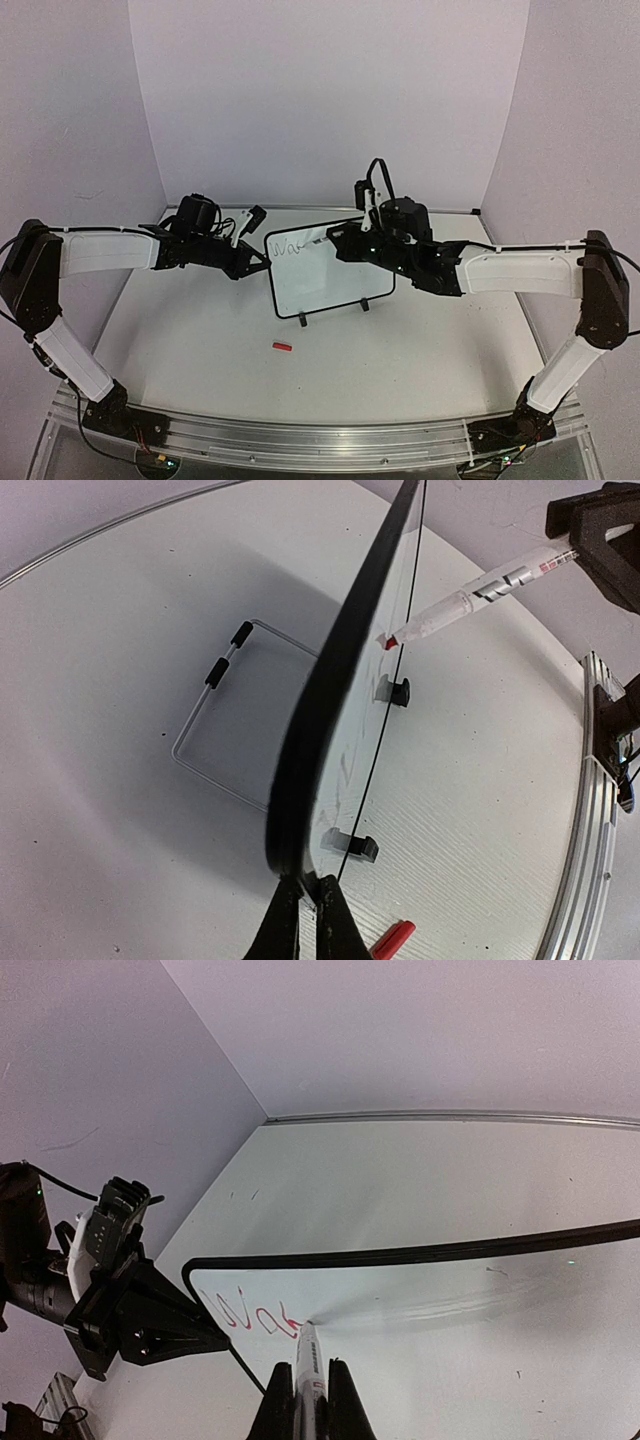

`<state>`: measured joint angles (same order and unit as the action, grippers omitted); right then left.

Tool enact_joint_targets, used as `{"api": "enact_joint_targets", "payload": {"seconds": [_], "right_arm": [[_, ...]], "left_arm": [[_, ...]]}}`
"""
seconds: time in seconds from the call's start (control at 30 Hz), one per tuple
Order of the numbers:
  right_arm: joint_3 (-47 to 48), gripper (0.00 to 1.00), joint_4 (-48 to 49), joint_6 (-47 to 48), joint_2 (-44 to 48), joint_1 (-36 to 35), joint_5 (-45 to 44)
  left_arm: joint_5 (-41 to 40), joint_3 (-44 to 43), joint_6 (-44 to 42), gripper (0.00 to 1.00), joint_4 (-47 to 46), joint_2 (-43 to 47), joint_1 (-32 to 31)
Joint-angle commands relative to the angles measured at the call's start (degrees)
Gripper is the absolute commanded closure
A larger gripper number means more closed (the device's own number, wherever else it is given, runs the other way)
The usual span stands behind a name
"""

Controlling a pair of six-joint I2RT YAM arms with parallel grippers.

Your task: Write a sentence on the whiteboard

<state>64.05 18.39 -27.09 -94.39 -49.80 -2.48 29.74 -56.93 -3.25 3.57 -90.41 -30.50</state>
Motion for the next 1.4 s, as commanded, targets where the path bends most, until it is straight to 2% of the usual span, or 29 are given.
{"api": "enact_joint_targets", "payload": {"seconds": [0.0, 0.27, 0.77, 1.37], "right_arm": [[0.28, 1.0, 1.82, 0.11, 2.11, 0.27, -1.05], [0.08, 1.0, 1.45, 0.09, 3.75, 0.26, 3.51], [-4.23, 1.0, -0.73, -0.15, 9.25, 1.69, 2.88], [-0.52, 1.0, -1.07, 1.44, 4.98, 2.47, 5.25]], "left_arm": [[-4.0, -0.76, -3.22, 1.0, 2.58, -0.73, -0.12], [-4.0, -0.96, -3.2, 1.0, 2.58, -1.08, -0.09], [-4.07, -1.11, -3.25, 1.0, 2.67, -1.15, -0.11], [-4.52, -1.51, -3.45, 1.0, 3.08, -1.68, -0.11]]}}
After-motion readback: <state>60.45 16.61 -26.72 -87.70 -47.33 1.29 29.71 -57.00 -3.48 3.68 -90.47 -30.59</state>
